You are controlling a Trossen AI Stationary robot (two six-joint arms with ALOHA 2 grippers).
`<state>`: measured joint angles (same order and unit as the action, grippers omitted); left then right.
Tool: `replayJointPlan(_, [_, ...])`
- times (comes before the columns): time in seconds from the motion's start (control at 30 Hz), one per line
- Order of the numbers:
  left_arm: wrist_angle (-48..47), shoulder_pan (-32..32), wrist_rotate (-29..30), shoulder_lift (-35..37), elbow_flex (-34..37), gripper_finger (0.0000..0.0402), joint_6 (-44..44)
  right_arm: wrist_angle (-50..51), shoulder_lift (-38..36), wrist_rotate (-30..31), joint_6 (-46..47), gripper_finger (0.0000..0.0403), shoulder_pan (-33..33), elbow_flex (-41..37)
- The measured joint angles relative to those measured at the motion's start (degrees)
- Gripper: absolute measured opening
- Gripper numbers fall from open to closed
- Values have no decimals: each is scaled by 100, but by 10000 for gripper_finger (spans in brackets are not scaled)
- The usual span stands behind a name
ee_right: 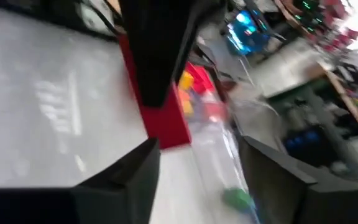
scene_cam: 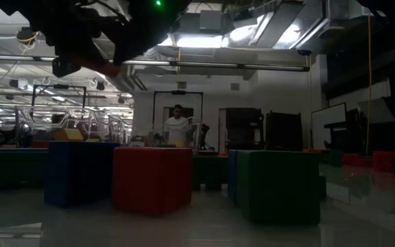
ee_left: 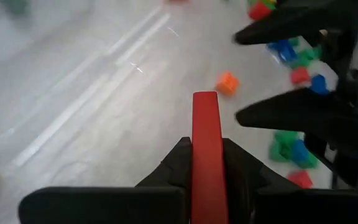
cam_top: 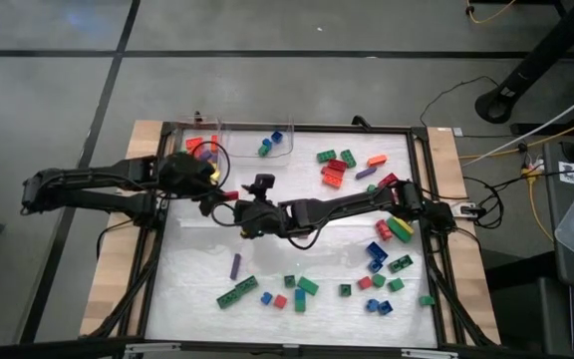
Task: Sort blocks by size
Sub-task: Put the large red block into the left transparent bin
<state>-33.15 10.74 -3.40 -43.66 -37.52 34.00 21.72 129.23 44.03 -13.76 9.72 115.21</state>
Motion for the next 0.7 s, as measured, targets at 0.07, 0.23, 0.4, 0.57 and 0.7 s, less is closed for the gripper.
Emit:
replayJointPlan(0.07, [2,105,176,6,0,39,-20,338,0,106,161,248,11,45])
replayJointPlan(0.23, [9,466,801,79,0,39,-517,2132,0,-866,2164,265,82,291])
replayJointPlan(0.4, [7,970,1723,143,0,45,-1189,3748,2,-2451,3999,255,85,364])
replayJointPlan(0.57, [-52,1497,2237,142,-2,43,-1768,4770,4,-2634,3846,244,76,0])
replayJointPlan(0.7, [-190,1838,2247,142,-2,46,-1945,5035,13,-2686,3080,243,74,-378])
